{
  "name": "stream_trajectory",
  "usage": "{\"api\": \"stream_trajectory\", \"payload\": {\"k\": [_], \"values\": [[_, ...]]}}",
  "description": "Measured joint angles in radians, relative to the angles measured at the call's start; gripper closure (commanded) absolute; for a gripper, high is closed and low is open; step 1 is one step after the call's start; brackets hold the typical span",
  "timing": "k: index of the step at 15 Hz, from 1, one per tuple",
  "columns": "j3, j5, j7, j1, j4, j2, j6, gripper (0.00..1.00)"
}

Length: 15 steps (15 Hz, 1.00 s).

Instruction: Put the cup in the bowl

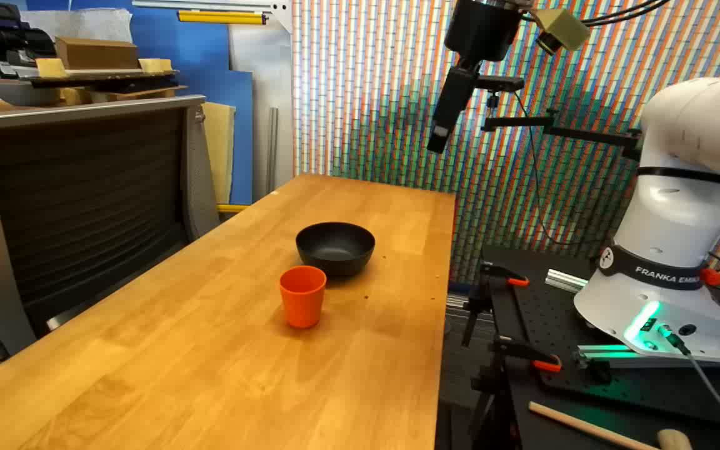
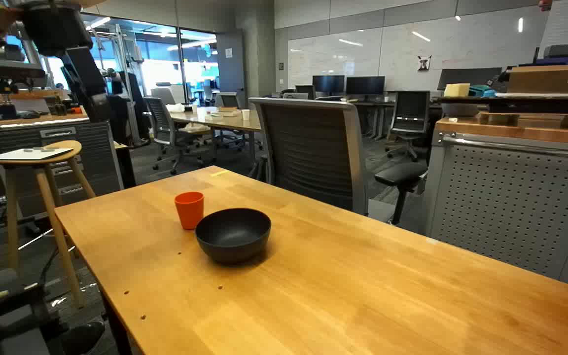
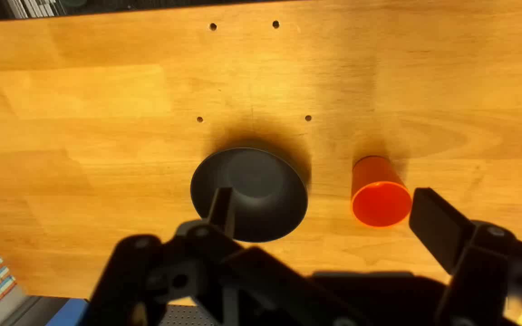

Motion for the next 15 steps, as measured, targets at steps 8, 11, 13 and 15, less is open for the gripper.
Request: {"api": "stream_trajectory", "payload": {"k": [8, 11, 13, 15], "values": [[0.001, 0.000, 0.000, 0.000, 0.003, 0.019, 0.007, 0.00], [0.029, 0.000, 0.003, -0.002, 0.015, 0.144, 0.115, 0.00], [0.069, 0.000, 0.004, -0.017, 0.046, 0.268, 0.190, 0.00], [0.109, -0.029, 0.014, -0.045, 0.100, 0.391, 0.234, 0.00]]}}
